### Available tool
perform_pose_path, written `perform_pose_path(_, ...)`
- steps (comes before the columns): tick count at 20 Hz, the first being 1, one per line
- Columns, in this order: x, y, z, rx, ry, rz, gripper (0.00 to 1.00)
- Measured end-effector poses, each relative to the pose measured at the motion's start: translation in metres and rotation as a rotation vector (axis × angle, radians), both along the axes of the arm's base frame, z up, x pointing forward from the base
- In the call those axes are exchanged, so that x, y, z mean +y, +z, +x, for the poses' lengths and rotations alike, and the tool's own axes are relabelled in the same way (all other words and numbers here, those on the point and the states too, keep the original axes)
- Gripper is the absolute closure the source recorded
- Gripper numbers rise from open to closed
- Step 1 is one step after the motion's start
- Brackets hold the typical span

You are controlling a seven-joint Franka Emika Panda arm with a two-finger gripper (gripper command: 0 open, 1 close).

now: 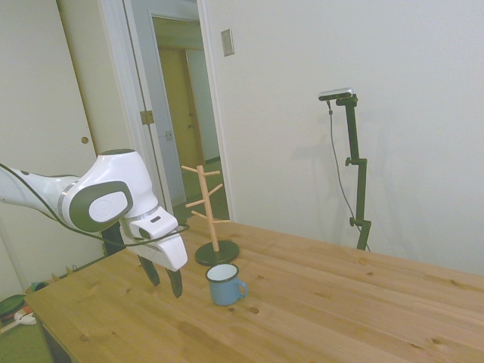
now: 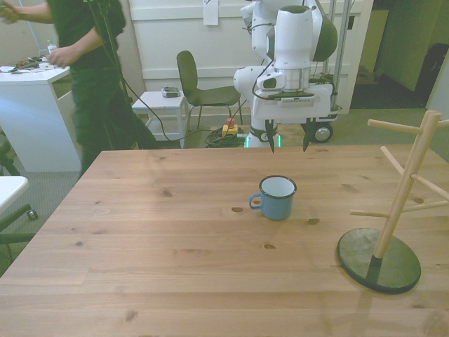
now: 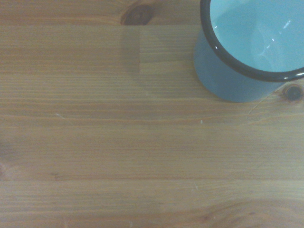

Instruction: Hang the mug

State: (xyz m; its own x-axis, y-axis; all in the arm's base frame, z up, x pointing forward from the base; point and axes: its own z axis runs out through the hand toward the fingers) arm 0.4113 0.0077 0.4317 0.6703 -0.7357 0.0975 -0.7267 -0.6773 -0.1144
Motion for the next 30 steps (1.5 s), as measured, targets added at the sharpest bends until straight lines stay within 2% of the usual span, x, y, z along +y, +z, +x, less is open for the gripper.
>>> perform_pose_path(3,0.000,-0.001,-0.001,0.015,0.012,-0.005,0.00)
perform_pose_path(6,-0.002,0.014,0.005,-0.006,0.013,-0.024,0.00)
perform_pose_path(9,-0.015,0.030,0.015,-0.027,-0.011,-0.034,0.00)
perform_pose_path(12,-0.032,0.035,0.030,-0.034,-0.042,-0.030,0.00)
perform_pose_path(21,-0.038,0.030,0.099,-0.047,-0.061,-0.033,0.00)
perform_pose_path(30,-0.010,0.006,0.119,-0.041,-0.065,-0.050,0.00)
